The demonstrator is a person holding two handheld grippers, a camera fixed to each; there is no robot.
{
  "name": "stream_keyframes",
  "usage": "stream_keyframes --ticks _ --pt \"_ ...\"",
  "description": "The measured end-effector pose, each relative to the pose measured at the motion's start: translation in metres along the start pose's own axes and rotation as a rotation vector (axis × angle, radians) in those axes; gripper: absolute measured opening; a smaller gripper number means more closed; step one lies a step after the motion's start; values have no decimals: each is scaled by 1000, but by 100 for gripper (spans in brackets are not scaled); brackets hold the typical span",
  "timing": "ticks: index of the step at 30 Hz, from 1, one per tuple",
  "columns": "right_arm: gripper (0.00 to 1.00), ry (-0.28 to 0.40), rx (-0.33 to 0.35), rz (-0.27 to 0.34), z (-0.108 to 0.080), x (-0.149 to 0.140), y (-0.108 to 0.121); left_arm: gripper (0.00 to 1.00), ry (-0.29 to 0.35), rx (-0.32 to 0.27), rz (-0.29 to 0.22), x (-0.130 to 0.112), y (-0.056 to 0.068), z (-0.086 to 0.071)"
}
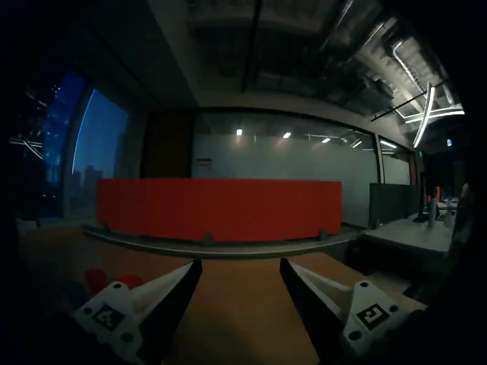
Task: Pour water
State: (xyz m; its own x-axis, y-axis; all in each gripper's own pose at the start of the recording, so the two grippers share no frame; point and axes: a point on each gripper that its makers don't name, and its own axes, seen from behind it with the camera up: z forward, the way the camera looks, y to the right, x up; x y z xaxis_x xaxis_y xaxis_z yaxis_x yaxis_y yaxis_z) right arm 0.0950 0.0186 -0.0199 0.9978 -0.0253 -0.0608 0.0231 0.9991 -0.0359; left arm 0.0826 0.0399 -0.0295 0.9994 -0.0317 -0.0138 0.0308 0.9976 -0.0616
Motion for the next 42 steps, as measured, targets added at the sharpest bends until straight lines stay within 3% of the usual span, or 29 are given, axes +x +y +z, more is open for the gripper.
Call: stream_keyframes --ticks 11,23,35,42 --pt "99 11 -26 -84 1 5 -3 87 19 28 47 5 -4 0" --pt "99 20 -60 -95 -2 9 3 87 37 65 68 1 -11 1" --pt "99 4 -67 -109 -3 4 -2 88 52 69 92 -6 -6 6" --pt "99 11 -69 -105 -2 11 -2 87 38 80 93 -19 -17 8"
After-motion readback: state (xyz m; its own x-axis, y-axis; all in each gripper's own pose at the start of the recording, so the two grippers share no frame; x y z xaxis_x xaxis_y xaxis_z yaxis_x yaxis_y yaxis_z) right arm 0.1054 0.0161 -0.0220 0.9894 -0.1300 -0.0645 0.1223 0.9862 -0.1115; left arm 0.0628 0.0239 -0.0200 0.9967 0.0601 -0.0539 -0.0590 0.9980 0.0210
